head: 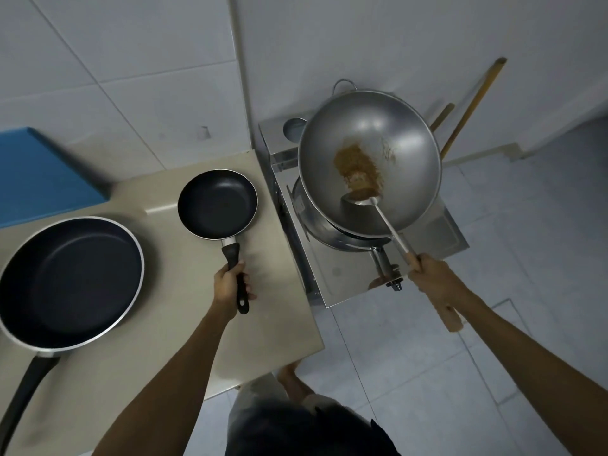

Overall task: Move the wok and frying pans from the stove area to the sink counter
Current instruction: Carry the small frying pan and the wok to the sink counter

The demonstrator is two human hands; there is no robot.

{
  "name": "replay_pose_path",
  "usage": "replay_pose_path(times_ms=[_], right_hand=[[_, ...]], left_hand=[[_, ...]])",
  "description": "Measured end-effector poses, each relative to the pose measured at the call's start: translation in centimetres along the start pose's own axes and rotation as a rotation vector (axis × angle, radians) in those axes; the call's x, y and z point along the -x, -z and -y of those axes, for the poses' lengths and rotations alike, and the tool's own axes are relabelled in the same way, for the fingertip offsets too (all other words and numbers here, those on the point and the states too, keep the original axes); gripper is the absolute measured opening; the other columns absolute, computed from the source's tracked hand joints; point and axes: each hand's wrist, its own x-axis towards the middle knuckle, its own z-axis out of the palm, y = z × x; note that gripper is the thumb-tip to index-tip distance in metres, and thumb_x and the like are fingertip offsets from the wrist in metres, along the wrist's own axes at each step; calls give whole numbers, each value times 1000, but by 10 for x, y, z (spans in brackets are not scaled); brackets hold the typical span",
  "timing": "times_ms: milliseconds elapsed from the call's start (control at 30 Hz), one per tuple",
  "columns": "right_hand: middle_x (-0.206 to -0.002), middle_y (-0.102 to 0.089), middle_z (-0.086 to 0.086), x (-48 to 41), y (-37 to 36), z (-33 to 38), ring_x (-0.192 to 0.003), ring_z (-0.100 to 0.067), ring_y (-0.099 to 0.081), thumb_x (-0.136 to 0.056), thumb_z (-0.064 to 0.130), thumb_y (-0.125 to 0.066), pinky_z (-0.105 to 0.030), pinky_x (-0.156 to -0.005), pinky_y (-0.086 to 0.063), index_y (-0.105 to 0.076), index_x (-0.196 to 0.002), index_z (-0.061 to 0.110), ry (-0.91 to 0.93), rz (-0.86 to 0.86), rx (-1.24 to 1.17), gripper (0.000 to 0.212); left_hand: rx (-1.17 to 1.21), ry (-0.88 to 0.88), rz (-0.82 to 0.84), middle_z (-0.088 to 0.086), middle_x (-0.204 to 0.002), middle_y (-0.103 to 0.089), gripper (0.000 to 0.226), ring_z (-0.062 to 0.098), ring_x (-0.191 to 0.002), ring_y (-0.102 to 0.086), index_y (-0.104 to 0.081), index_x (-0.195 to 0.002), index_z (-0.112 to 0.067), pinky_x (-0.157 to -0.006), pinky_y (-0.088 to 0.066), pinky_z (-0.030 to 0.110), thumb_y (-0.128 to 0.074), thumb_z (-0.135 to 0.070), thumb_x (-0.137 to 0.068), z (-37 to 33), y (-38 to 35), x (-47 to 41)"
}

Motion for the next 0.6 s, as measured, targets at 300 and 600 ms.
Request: replay_pose_path(times_ms=[300, 600], right_hand=[[-95, -77, -15, -12, 11, -22, -80, -29, -75, -96, 41, -64, -42, -74, -60, -69, -115, 6, -144, 311, -523, 40], [-72, -65, -14, 11, -26, -12, -57, -27, -64, -98, 46, -55, -34, -57, -55, -66, -93, 6, -89, 558, -1083, 41]], left_hand=[[383, 91, 254, -5, -61, -48, 20, 3, -33, -31, -48, -83, -15, -27, -27, 18, -49, -22, -101, -22, -5, 31], [497, 139, 284, -5, -54, -37, 30, 6, -32, -31, -53, -96, -9, -27, -28, 18, -37, -34, -104, -14, 4, 92]])
